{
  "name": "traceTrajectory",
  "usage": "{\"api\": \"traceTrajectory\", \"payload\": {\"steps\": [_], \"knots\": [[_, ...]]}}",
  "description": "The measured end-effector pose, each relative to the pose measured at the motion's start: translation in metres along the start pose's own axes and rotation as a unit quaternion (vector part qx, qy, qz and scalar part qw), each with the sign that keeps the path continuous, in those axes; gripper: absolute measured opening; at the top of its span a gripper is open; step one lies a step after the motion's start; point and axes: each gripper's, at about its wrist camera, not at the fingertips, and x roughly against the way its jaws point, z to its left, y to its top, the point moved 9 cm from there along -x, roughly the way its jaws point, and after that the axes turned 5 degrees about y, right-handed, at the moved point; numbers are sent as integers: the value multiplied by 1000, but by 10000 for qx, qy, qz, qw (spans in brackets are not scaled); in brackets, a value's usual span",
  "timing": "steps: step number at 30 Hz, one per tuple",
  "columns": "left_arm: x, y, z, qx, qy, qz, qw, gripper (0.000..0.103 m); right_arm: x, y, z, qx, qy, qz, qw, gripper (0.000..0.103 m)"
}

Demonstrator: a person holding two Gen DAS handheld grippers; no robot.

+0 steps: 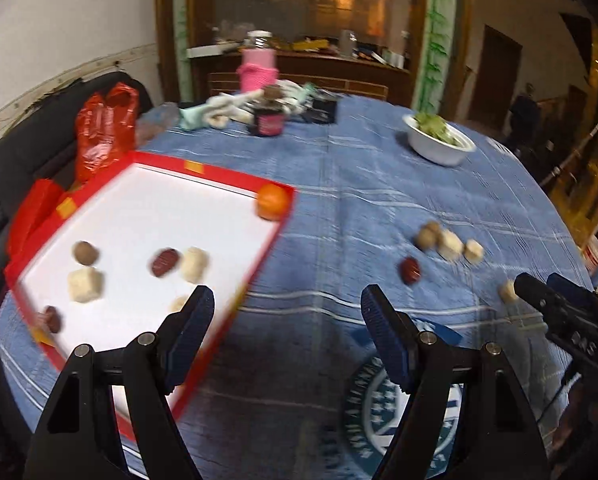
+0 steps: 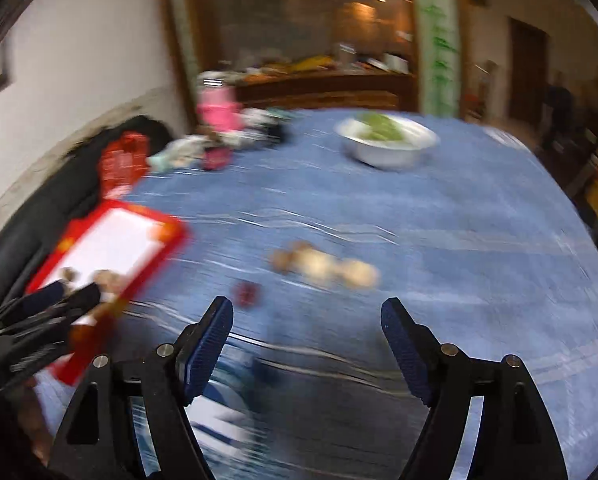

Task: Organize fruits
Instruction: 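Grasp a round tan cake with the right tool while the left grasps a red date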

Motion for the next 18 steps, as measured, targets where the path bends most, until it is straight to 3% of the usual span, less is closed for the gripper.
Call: {"api": "traceTrajectory", "payload": {"steps": [3,7,10,12,18], "knots": [[0,-5,-13,-106,-65,93,9999,76,-3,-9,-28,-109,-239,126,9996,76],[-1,-4,-19,-167,-20,108,9998,76,-15,-9,-31,-14,-226,253,9994,68],[-5,-4,-24,-153,-49,155,9998,76,-32,-10,-37,-48,-438,470,9979,55],[-10,-4,-28,-103,-101,252,9996,76,-42,-18,-43,-147,-450,698,9964,31],[-29,6,-61,-105,-285,381,9988,76,-37,-20,-47,-370,-235,486,9979,28]]}}
